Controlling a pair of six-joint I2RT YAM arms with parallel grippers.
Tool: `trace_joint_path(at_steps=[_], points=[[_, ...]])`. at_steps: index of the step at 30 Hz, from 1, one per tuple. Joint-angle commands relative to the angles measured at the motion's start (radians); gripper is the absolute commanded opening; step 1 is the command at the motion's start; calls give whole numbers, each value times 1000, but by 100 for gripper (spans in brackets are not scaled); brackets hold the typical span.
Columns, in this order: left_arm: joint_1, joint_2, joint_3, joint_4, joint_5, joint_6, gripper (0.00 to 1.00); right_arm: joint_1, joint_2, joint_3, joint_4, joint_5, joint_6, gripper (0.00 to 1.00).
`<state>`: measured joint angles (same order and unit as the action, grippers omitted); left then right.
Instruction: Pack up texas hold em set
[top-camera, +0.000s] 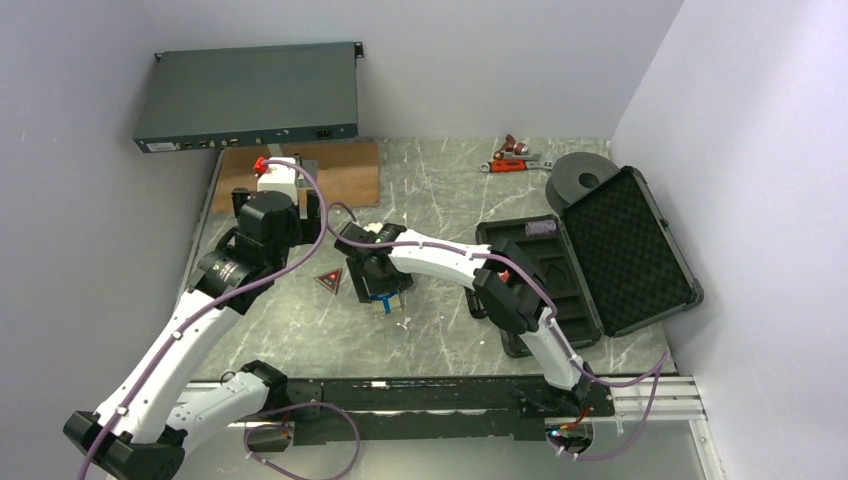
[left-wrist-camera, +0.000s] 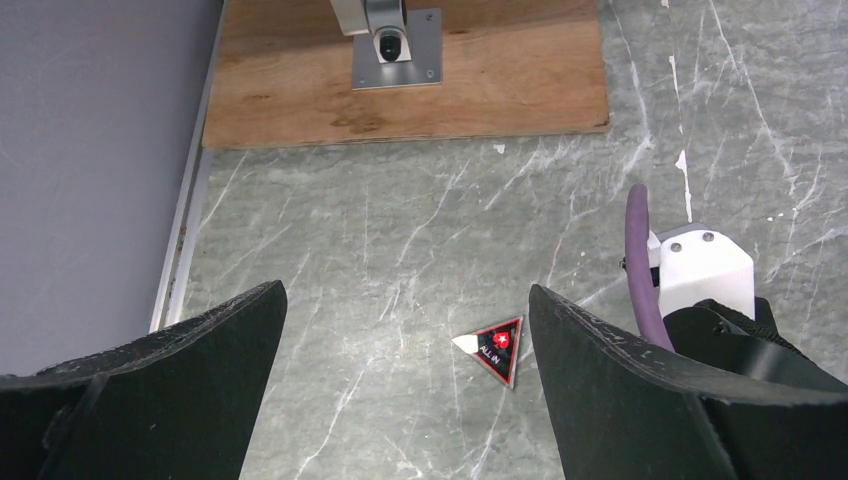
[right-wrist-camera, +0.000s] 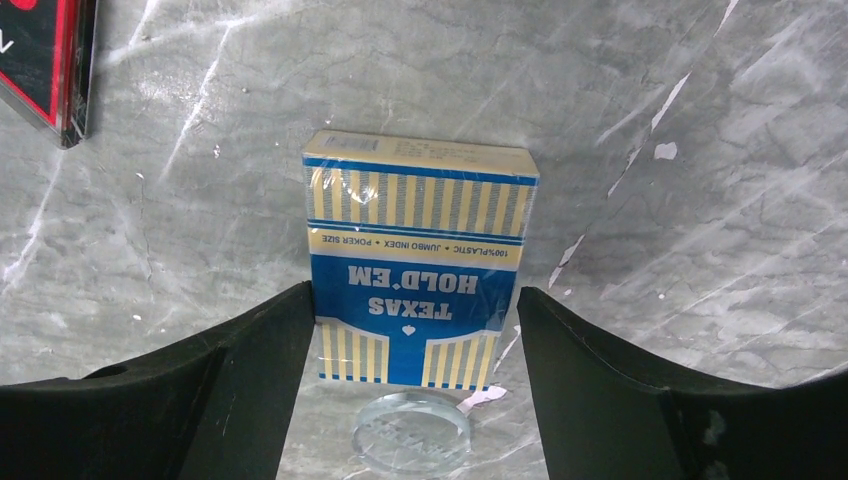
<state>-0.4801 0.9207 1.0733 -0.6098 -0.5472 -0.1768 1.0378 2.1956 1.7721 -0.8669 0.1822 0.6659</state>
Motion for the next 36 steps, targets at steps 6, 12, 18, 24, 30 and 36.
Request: trace_joint_path(at_steps=[6, 12, 18, 24, 30, 36], points=[[0, -14, 3, 25, -6, 11, 97, 7, 17, 39, -12, 25, 14, 79], [0, -13, 2, 24, -7, 10, 97, 9, 24, 44, -15, 25, 12, 79], [0, -13, 2, 25, -7, 12, 97, 13, 26, 48, -13, 25, 7, 72], [0, -14, 4, 24, -8, 11, 97, 14, 32, 62, -25, 18, -4, 52], [0, -16, 2, 24, -8, 14, 97, 13, -34, 72, -61, 66, -62, 47], [0, -19, 2, 24, -7, 12, 97, 7, -184, -10, -67, 147, -178, 51]])
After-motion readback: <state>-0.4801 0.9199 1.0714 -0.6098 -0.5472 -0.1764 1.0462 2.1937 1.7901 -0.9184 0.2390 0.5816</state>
